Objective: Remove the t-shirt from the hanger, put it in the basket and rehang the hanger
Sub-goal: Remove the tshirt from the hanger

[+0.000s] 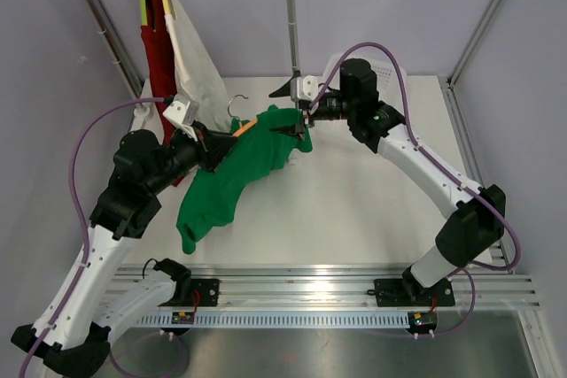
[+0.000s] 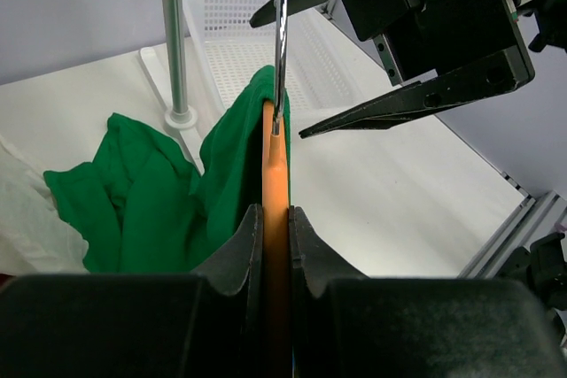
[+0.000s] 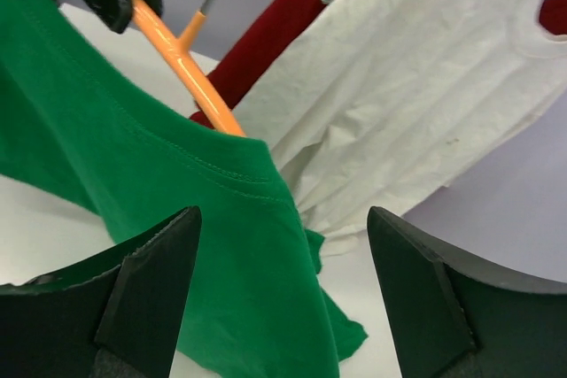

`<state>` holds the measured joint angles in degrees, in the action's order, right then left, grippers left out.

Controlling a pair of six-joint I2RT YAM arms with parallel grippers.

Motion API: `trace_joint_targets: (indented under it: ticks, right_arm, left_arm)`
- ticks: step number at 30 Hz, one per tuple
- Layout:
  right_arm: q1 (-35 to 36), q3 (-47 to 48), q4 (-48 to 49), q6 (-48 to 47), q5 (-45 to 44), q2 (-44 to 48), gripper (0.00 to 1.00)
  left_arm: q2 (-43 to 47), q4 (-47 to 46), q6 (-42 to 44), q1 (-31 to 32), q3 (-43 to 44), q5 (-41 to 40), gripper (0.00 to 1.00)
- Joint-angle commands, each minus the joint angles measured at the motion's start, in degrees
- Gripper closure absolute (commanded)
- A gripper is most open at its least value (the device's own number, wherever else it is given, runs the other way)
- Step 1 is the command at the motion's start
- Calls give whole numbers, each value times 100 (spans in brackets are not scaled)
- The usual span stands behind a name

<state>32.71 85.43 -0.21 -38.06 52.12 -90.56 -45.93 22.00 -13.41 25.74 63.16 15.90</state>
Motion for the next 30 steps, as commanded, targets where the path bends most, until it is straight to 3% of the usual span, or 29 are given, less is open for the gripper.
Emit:
trace_joint_targets:
  ticks: [1,10,11,12,14,15,17,18,24,30]
  right_arm:
    - [60,448,-1173,-561,615,-84,17]
    - [60,669,-1887,-826,738,-207,32]
    - [60,625,-1817,-817,721,-199,37]
    - [60,555,-1781,-799,721,-146,50]
    - [60,519,-1694,-747,747,-119,66]
    - [60,510,-1684,-729,765,-93,82]
    - [51,527,-1675,-694,817,-84,97]
    - [51,545,-1702,-702,844,-67,100]
    - [60,641,-1930,-789,905,-49,100]
    - [60,502,-1948,-869,897,100,100]
  left_arm:
    - [49,-345,49,54,267,282,100]
    - [207,-583,14,72,162,897,100]
    - [251,-583,22,72,153,828,100]
    - [260,-591,23,72,136,783,100]
    - [252,-592,23,72,118,748,100]
    - [243,-592,31,72,135,748,100]
    - [181,-592,40,72,153,748,100]
    - [129,-592,49,81,162,748,100]
    - [14,-591,84,81,197,713,98]
    - [32,-627,84,81,171,651,65]
